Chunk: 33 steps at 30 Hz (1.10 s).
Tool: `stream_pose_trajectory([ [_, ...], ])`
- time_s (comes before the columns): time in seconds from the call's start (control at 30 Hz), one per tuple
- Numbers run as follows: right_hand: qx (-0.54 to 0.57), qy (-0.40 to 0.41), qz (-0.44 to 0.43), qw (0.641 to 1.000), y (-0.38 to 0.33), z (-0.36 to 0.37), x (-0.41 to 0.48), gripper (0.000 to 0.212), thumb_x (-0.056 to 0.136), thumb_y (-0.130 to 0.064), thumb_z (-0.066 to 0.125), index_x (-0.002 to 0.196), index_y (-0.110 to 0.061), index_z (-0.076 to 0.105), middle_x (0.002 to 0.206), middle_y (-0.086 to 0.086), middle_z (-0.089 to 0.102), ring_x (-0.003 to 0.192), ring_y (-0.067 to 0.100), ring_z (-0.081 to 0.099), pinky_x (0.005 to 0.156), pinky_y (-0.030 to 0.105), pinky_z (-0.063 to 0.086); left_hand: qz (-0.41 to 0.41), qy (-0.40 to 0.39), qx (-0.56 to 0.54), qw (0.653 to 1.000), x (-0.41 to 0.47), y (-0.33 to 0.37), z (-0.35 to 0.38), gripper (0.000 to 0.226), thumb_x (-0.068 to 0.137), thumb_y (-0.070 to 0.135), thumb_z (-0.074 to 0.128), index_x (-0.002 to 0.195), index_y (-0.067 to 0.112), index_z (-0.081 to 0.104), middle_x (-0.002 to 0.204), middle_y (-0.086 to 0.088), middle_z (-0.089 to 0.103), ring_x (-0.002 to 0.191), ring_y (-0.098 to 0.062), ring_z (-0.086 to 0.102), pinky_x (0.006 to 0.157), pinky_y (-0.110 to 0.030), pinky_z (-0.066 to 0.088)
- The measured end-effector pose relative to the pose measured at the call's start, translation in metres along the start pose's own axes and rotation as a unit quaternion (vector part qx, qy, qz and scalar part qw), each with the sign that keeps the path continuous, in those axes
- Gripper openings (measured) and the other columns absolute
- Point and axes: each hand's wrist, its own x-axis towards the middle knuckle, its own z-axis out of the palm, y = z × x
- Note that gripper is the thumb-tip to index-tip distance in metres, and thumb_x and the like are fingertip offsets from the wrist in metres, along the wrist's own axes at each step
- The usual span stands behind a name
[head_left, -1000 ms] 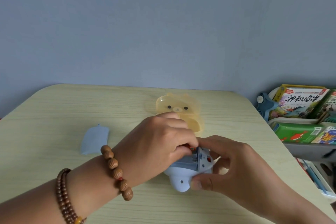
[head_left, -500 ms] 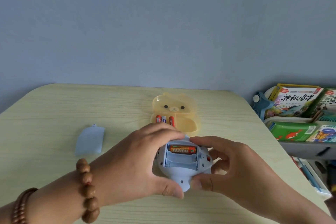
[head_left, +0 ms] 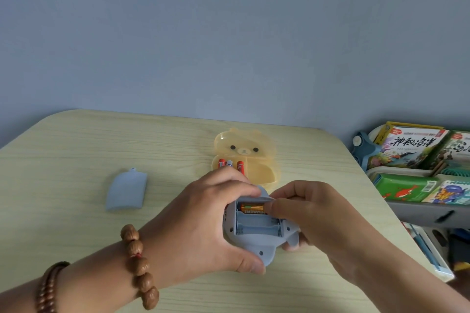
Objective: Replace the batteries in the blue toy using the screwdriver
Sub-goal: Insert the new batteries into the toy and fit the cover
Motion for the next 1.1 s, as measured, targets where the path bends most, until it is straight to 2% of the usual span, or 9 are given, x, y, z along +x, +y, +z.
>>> stream_pose_trajectory([
  [0.2, -0.012, -0.018, -0.052, 0.998, 0.007, -0.001, -0.006, 0.019, 0.083, -0.031, 0.079, 0.093, -0.016, 0.074, 0.086, 0.014, 0.078, 0.063, 0.019, 0.07, 0.063, 0.035, 0.063, 0.003, 0.0, -0.004, 1.0, 0.001, -0.003, -0.001, 0.093, 0.046, 0.065, 0.09, 0.13, 0.039, 0.059, 0.124, 0.031, 0.046, 0.117, 0.007, 0.052, 0.095, -0.011, 0.043],
  [0.3, -0.047, -0.071, -0.105, 0.991, 0.016, -0.006, -0.014, 0.065, 0.065, -0.051, 0.089, 0.122, -0.039, 0.061, 0.104, -0.001, 0.078, 0.089, 0.015, 0.076, 0.076, 0.033, 0.063, -0.002, 0.009, 0.0, 1.0, -0.001, -0.005, -0.001, 0.094, 0.047, 0.065, 0.089, 0.131, 0.039, 0.058, 0.125, 0.032, 0.046, 0.118, 0.008, 0.051, 0.096, -0.011, 0.042],
  [0.37, -0.067, -0.078, -0.136, 0.985, 0.022, -0.009, -0.016, 0.078, 0.057, -0.039, 0.096, 0.124, -0.049, 0.059, 0.113, -0.006, 0.076, 0.102, 0.016, 0.074, 0.084, 0.036, 0.062, -0.001, 0.01, 0.002, 1.0, -0.002, -0.006, -0.001, 0.094, 0.047, 0.065, 0.089, 0.132, 0.038, 0.058, 0.125, 0.031, 0.046, 0.118, 0.007, 0.051, 0.097, -0.01, 0.041],
  [0.43, -0.049, -0.075, -0.161, 0.983, 0.026, -0.009, -0.014, 0.07, 0.059, -0.025, 0.096, 0.118, -0.047, 0.066, 0.114, -0.005, 0.076, 0.104, 0.016, 0.073, 0.087, 0.041, 0.062, 0.002, 0.001, 0.005, 1.0, -0.002, -0.006, -0.002, 0.095, 0.047, 0.065, 0.09, 0.133, 0.037, 0.057, 0.126, 0.03, 0.047, 0.118, 0.006, 0.051, 0.097, -0.012, 0.043],
  [0.5, -0.043, -0.074, -0.169, 0.982, 0.027, -0.009, -0.012, 0.066, 0.058, -0.027, 0.096, 0.115, -0.043, 0.068, 0.113, -0.005, 0.077, 0.103, 0.016, 0.073, 0.087, 0.041, 0.062, -0.005, -0.016, -0.001, 1.0, -0.001, -0.007, -0.008, 0.1, 0.046, 0.065, 0.089, 0.135, 0.039, 0.052, 0.125, 0.029, 0.047, 0.118, 0.007, 0.051, 0.098, -0.015, 0.045],
  [0.63, -0.035, -0.085, -0.171, 0.981, 0.029, -0.01, -0.01, 0.068, 0.053, -0.032, 0.099, 0.112, -0.045, 0.069, 0.111, -0.004, 0.078, 0.102, 0.017, 0.074, 0.086, 0.037, 0.062, -0.06, -0.024, 0.037, 0.997, -0.004, -0.025, -0.041, 0.096, 0.047, 0.055, 0.093, 0.128, 0.042, 0.042, 0.118, 0.03, 0.044, 0.111, 0.021, 0.042, 0.089, -0.004, 0.04],
  [0.77, -0.036, -0.093, -0.182, 0.978, 0.031, -0.011, -0.008, 0.063, 0.055, -0.025, 0.093, 0.108, -0.047, 0.069, 0.107, -0.004, 0.079, 0.1, 0.018, 0.075, 0.084, 0.032, 0.062, -0.129, -0.101, 0.093, 0.982, -0.011, -0.045, -0.06, 0.094, 0.046, 0.057, 0.092, 0.12, 0.049, 0.034, 0.123, 0.031, 0.04, 0.109, 0.018, 0.042, 0.093, -0.015, 0.045],
  [0.83, -0.034, -0.097, -0.185, 0.977, 0.03, -0.01, -0.007, 0.062, 0.054, -0.025, 0.093, 0.107, -0.048, 0.069, 0.106, -0.005, 0.08, 0.099, 0.017, 0.075, 0.084, 0.031, 0.062, -0.136, -0.117, 0.095, 0.979, -0.014, -0.048, -0.055, 0.089, 0.048, 0.055, 0.09, 0.117, 0.049, 0.035, 0.122, 0.031, 0.042, 0.109, 0.015, 0.045, 0.095, -0.02, 0.048],
  [1.1, -0.047, -0.077, -0.174, 0.981, 0.034, -0.01, -0.008, 0.067, 0.056, -0.03, 0.095, 0.116, -0.042, 0.068, 0.108, -0.008, 0.079, 0.099, 0.014, 0.075, 0.088, 0.037, 0.062, -0.126, -0.091, 0.1, 0.983, -0.011, -0.049, -0.051, 0.066, 0.058, 0.039, 0.093, 0.107, 0.044, 0.05, 0.105, 0.027, 0.058, 0.102, 0.008, 0.053, 0.086, -0.019, 0.049],
])
